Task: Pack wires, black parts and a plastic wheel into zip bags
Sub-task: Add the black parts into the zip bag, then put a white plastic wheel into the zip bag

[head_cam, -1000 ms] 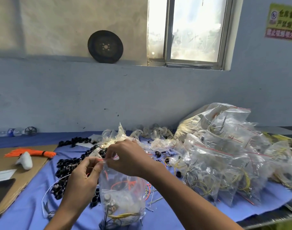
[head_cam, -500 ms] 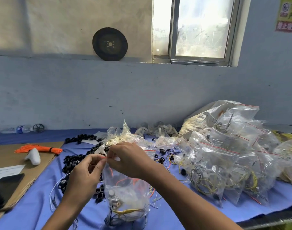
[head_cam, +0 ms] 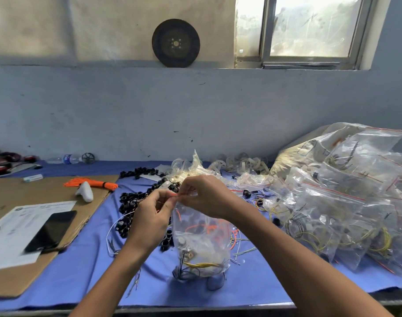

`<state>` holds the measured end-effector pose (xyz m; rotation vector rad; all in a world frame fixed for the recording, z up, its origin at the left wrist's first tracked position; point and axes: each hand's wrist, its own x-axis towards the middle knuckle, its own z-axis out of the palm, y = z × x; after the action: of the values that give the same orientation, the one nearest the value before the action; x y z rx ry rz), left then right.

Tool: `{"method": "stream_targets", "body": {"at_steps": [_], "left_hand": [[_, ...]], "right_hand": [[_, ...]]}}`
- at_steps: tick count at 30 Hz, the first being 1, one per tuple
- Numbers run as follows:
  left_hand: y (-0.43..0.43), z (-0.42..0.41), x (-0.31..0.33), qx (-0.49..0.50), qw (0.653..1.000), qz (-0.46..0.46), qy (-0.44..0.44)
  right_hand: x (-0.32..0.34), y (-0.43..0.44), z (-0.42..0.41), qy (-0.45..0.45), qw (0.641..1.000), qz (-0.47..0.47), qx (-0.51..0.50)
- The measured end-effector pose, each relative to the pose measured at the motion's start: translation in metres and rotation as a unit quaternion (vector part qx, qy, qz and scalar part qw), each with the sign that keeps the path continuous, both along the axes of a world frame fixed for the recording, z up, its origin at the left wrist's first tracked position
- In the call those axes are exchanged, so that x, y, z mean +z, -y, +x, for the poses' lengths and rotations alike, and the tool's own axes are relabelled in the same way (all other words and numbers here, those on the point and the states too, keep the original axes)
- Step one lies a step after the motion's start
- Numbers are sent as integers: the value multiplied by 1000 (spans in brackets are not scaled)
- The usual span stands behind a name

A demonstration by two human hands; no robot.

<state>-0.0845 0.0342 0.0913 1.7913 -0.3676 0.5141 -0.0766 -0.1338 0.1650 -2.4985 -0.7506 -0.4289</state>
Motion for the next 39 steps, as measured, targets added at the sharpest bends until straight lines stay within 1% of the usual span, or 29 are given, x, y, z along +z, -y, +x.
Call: {"method": "stream_targets", "body": {"at_steps": [3,11,17,22,28,36,39], "left_hand": [[0,-1,1,-4,1000,-3,1],[0,-6,-1,-20,1000,-3,3],[1,-7,-3,-6,1000,-8,3],[-2,-8,-4,9,1000,14,13],[2,-8,-2,15,999,26,20],[-2,-3,-5,9,1000,3,6],[-5,-2,-5,18,1000,10,7]], "right_hand": [[0,0,-1,-4,1000,0,-1],[-2,1,-5,10,999,42,-1],[-3,6,-6,4,999,45,-5],[0,21,-7,-3,999,23,-24],[-1,43,-6,-22,999,30,-38],[-6,78,-2,-51,995,58,-59],[-6,89,1,-57,993,73,-68]]}}
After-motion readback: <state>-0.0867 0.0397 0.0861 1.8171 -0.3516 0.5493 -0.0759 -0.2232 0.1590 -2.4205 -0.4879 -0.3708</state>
